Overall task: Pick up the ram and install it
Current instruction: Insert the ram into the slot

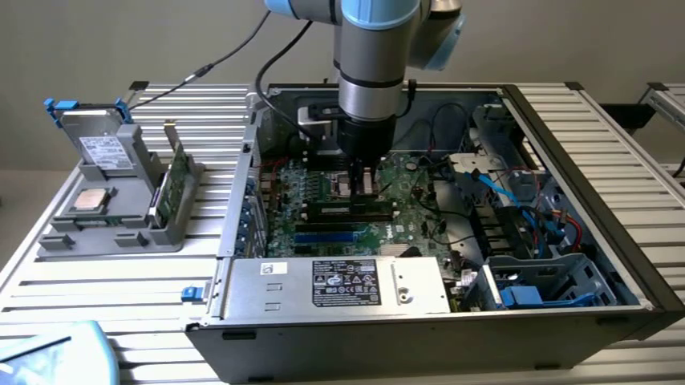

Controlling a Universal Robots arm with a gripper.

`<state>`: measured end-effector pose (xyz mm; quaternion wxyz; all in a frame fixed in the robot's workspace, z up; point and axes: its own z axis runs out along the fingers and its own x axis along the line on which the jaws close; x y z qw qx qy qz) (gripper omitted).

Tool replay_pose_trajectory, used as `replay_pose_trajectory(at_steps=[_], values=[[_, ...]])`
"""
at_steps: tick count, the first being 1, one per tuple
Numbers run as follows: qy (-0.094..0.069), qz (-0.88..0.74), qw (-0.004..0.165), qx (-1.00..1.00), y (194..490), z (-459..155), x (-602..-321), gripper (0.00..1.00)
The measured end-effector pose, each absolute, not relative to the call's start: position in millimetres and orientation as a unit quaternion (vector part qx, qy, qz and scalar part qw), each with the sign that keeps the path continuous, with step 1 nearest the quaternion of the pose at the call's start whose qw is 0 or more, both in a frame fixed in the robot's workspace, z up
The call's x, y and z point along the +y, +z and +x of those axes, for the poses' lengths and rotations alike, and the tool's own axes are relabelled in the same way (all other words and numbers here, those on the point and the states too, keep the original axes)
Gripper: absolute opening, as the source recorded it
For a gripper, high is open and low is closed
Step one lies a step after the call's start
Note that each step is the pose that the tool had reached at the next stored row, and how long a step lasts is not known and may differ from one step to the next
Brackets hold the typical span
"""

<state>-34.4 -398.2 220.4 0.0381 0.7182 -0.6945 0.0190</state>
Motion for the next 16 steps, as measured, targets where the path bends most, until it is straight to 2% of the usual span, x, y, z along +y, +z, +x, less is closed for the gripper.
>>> replay_pose_trajectory(at_steps=[16], values=[[0.018,0.708,0.038,-0.705,218.6,-34.3,-398.1,0.14]])
